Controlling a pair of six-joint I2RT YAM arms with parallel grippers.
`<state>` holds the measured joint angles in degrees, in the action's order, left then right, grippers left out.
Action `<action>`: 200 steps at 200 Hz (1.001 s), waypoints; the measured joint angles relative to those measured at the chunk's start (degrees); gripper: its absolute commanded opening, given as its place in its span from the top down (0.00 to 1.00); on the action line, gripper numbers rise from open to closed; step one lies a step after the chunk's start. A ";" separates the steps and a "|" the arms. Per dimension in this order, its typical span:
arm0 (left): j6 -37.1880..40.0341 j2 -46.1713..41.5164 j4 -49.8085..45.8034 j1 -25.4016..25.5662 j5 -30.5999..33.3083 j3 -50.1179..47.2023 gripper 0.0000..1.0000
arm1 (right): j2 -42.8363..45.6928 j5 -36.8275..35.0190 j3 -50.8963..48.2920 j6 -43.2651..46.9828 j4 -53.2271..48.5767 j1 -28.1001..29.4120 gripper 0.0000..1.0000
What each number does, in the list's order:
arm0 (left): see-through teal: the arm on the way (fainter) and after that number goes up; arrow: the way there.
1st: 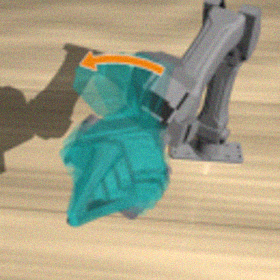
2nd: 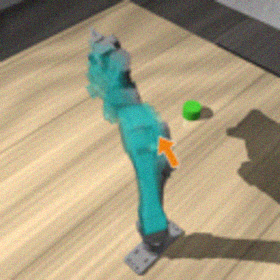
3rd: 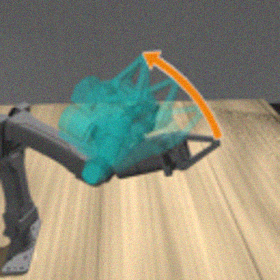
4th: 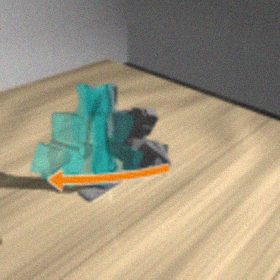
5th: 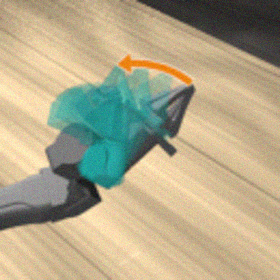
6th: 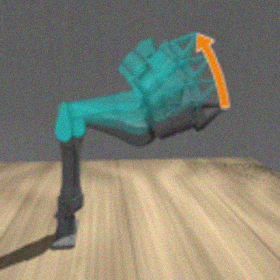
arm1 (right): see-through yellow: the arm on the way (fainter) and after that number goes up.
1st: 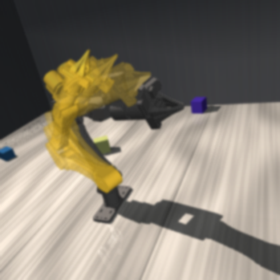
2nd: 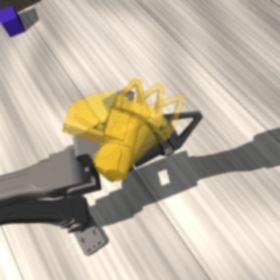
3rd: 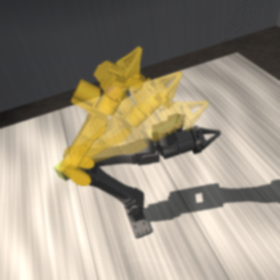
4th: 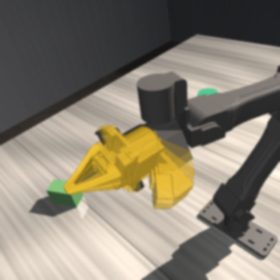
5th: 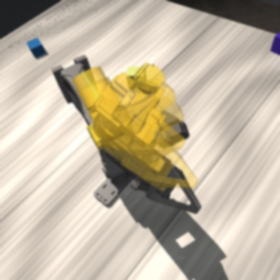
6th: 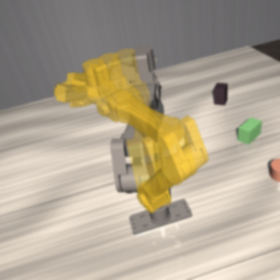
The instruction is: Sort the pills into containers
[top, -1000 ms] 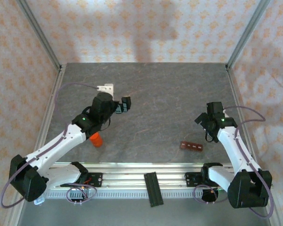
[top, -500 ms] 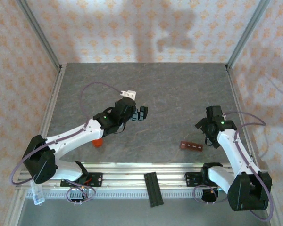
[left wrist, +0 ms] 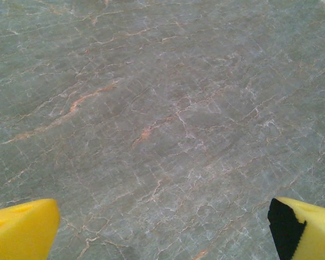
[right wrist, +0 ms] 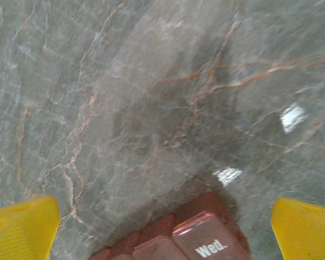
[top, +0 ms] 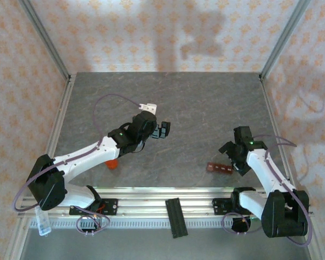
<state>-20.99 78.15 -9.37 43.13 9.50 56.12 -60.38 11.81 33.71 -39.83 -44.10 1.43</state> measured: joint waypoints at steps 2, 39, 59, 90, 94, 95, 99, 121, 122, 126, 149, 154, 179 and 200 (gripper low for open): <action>0.00 0.00 0.02 0.00 -0.02 0.00 0.00 | 0.00 0.33 -0.07 -0.02 0.20 0.00 0.01; -0.02 0.00 0.42 0.00 -0.02 0.00 0.00 | 0.00 3.69 -0.63 -0.94 2.19 1.14 0.02; -0.02 0.00 0.87 0.00 -0.02 -0.02 0.00 | 0.00 4.59 -0.72 -2.10 3.04 3.67 0.02; -0.15 0.00 1.09 0.00 -0.02 -0.02 0.00 | 0.02 5.42 -1.14 -5.64 4.87 9.57 0.02; -0.17 0.00 1.07 0.00 -0.02 -0.02 0.00 | 0.02 5.42 -1.16 -6.27 5.14 10.38 0.02; -0.17 0.00 1.09 0.00 -0.02 -0.02 0.00 | 0.02 5.42 -1.16 -6.43 5.18 10.67 0.02; -0.17 0.00 1.09 0.00 -0.02 -0.02 0.00 | 0.00 5.51 -1.16 -7.04 5.46 11.52 0.02; -0.20 0.00 1.09 0.00 -0.04 -0.02 0.00 | -0.72 5.64 -1.14 -10.67 7.85 17.03 0.02; -0.20 0.00 1.09 0.00 -0.02 -0.02 0.00 | -0.76 5.64 -1.14 -10.75 7.93 17.22 0.02; -0.20 0.00 1.09 0.00 -0.02 -0.02 0.00 | -1.09 5.62 -1.11 -11.43 8.37 18.18 0.02; -0.20 0.00 1.09 0.00 -0.02 -0.02 0.00 | -3.23 5.49 -0.22 -15.13 10.93 23.89 0.02; -0.20 0.00 1.09 0.00 -0.02 -0.02 0.00 | -3.91 5.55 0.17 -15.98 11.61 25.29 0.02; -0.20 0.00 1.09 0.00 -0.02 -0.02 0.00 | -8.04 5.20 2.99 -18.73 13.94 30.97 0.02; -0.20 0.00 1.09 0.00 0.00 -0.02 0.00 | -11.23 4.20 6.62 -19.21 14.12 33.68 0.02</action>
<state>-21.19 78.15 -8.27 43.13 9.50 56.10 -71.61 16.01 40.34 -59.05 -29.98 35.11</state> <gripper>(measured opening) 0.997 0.980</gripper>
